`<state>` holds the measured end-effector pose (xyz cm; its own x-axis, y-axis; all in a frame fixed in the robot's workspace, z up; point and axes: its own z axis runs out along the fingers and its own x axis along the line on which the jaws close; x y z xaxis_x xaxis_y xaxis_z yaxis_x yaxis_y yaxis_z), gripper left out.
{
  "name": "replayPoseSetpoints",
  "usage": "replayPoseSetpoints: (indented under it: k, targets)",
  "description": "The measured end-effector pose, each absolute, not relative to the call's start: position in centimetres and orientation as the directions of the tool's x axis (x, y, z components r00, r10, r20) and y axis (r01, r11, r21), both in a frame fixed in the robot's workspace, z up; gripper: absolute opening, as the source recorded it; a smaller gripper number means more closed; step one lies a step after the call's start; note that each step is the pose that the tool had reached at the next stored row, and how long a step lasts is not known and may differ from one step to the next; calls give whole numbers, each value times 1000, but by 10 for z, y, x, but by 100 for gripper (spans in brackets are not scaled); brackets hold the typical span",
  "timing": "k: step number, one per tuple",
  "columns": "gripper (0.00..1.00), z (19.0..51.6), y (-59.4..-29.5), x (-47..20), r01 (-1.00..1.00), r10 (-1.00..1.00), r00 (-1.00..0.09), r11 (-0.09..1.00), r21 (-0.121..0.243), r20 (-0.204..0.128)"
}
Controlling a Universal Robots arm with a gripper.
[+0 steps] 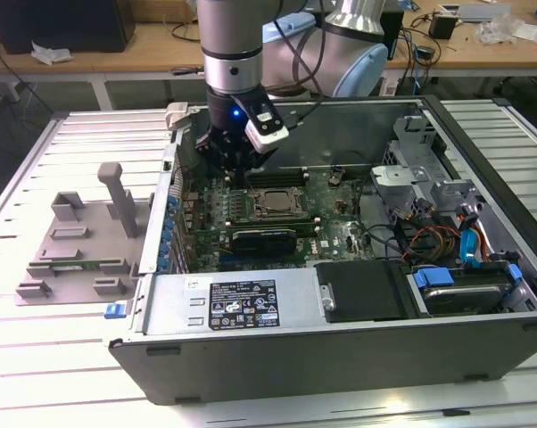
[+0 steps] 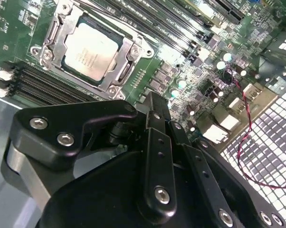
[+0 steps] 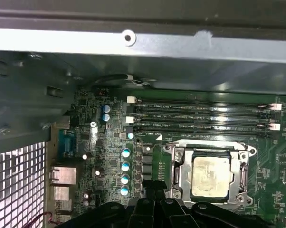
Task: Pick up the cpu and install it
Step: 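Install the first cpu locking lever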
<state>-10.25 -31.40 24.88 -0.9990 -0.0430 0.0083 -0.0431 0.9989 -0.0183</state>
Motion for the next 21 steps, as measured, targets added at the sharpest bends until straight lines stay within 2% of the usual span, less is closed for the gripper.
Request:
replayPoseSetpoints:
  k: [5, 8, 11, 15, 17, 21]
  targets:
    - [11, 259, -314, -102, -43, -43, -999, 999, -18, 8]
    - [11, 259, -314, -106, -43, -43, -999, 999, -1, 7]
    - [11, 259, -314, -115, -43, -44, -999, 998, 48, 5]
    - [11, 258, -314, -118, -43, -44, -999, 994, 96, 3]
    - [11, 258, -314, -120, -43, -44, -999, 987, 153, 0]
    - [11, 257, -314, -120, -43, -44, -999, 977, 210, -2]
